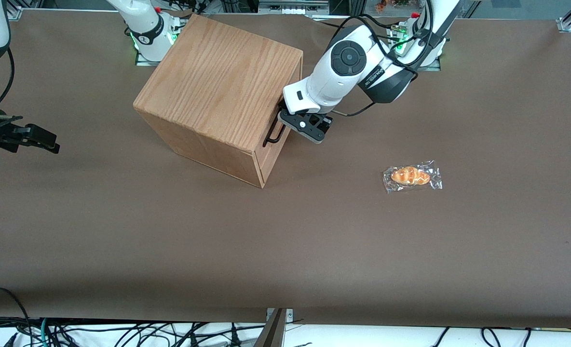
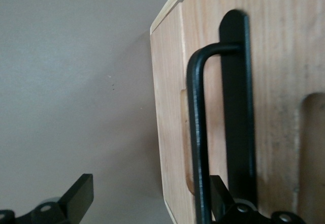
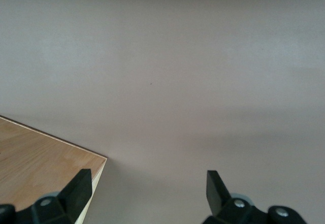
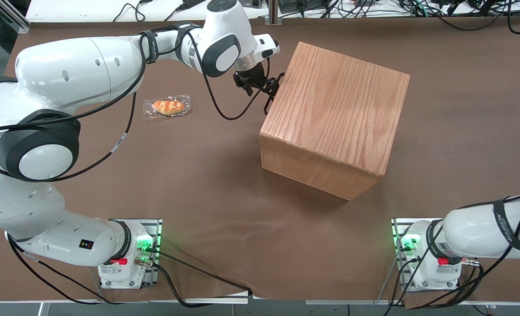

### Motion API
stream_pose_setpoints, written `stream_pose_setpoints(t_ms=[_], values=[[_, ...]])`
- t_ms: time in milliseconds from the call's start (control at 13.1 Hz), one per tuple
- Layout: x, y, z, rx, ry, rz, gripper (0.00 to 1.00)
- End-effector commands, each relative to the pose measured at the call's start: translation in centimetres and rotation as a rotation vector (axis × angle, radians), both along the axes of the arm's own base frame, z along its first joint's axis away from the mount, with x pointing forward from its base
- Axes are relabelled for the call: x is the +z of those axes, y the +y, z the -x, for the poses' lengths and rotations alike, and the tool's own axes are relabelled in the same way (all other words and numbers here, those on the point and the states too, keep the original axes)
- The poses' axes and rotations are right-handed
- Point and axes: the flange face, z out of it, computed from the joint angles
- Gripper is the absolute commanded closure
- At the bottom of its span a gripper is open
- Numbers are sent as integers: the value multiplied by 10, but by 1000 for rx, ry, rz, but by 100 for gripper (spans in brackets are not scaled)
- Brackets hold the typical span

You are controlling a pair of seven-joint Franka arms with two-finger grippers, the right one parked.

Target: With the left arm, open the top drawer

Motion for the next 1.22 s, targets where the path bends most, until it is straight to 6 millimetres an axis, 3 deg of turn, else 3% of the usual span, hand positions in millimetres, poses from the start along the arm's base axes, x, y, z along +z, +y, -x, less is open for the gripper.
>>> stream_pose_setpoints(t_ms=[0, 1144], values=[[4, 23, -6, 9, 7, -55, 0], [15, 136, -62, 75, 46, -195, 0]])
